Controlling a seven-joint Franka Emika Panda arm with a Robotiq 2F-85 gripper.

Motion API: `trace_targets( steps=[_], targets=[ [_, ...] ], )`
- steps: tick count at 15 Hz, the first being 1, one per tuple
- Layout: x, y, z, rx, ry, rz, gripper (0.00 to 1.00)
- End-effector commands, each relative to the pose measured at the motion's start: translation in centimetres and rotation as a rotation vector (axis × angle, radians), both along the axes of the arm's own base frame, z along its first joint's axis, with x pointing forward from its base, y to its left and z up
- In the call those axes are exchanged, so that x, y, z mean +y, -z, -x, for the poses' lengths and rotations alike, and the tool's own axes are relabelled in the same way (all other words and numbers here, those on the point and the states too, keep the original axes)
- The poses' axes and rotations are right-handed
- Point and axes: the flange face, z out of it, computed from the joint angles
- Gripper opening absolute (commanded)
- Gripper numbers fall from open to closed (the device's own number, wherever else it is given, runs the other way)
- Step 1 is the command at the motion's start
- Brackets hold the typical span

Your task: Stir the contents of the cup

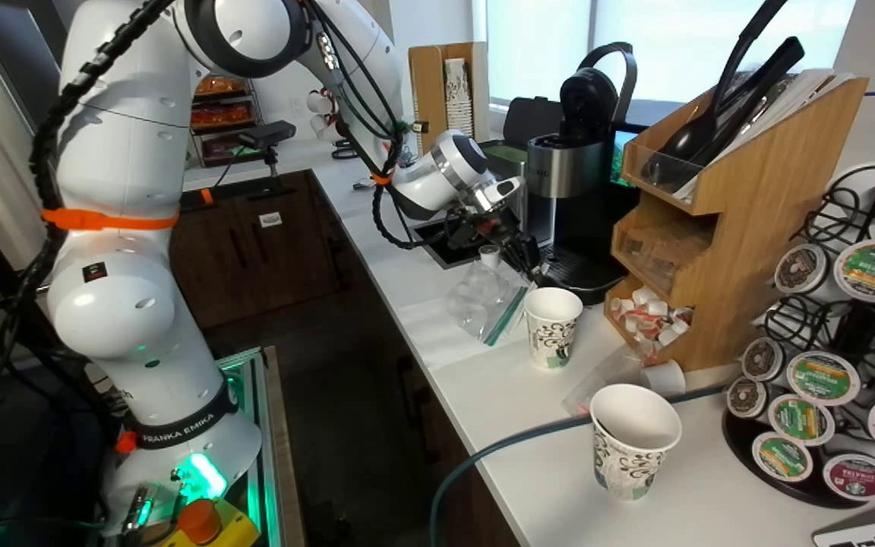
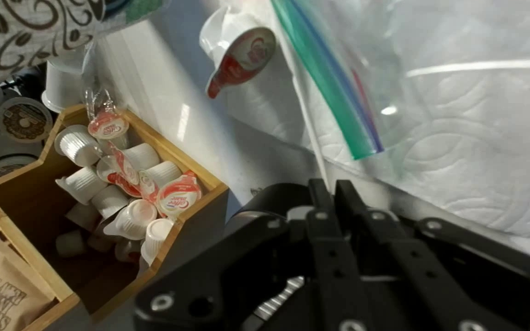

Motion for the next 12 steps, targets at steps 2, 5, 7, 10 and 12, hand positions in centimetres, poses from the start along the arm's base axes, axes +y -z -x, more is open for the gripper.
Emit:
trace_targets(
  steps=[2, 5, 7, 10, 12],
  targets=[
    [-0.3, -1.5, 1.0, -0.035, 0.013, 0.020, 0.00],
    [-0.6, -3.2, 2.5, -0.055, 0.017, 0.006, 0.01],
    [-1.5, -4.6, 4.1, -0.098, 0.043, 0.008, 0.01],
    [-3.2, -6.7, 6.7, -0.164, 0.108, 0.006, 0.01],
    [-4.8, -8.2, 8.3, -0.242, 0.211, -0.022, 0.01]
  ],
)
